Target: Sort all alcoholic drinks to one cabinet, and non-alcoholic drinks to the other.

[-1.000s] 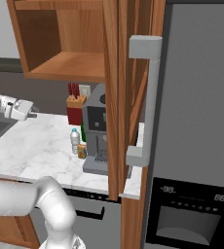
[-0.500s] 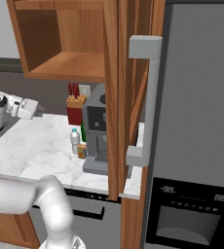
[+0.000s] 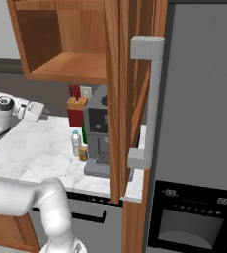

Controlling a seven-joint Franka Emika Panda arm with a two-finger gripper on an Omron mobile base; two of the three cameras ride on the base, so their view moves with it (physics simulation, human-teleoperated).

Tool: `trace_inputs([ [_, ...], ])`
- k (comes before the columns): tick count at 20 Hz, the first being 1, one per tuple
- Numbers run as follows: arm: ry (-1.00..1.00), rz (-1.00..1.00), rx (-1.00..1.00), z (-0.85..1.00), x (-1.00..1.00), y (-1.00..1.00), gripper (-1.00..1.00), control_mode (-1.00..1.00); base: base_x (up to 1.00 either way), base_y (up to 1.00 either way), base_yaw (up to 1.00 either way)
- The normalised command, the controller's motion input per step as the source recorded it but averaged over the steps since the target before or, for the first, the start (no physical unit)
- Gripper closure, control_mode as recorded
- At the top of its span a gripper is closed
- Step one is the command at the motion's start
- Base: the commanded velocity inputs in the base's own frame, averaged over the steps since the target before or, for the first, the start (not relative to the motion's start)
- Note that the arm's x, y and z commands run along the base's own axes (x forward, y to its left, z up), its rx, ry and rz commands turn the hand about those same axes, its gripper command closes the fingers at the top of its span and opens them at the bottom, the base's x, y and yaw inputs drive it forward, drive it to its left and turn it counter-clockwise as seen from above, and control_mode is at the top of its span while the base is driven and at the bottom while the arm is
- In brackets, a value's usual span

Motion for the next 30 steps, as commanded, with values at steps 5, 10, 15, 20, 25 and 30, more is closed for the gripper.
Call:
trace_inputs([
  [5,0.0,-0.02,0.0,-0.14,0.12,-0.16,-1.0,-1.0,0.0,0.0,0.0],
  [10,0.0,-0.02,0.0,-0.07,0.2,-0.13,-1.0,-1.0,0.0,0.0,0.0],
  [15,0.0,-0.03,0.0,-0.13,0.12,-0.1,-1.0,-1.0,0.0,0.0,0.0],
  [20,0.0,-0.04,0.0,-0.16,0.01,-0.12,-1.0,-1.0,0.0,0.0,0.0],
  [25,0.0,-0.03,0.0,-0.11,0.0,-0.24,-1.0,-1.0,0.0,0.0,0.0],
  [30,0.0,-0.02,0.0,-0.07,0.0,-0.29,-1.0,-1.0,0.0,0.0,0.0],
])
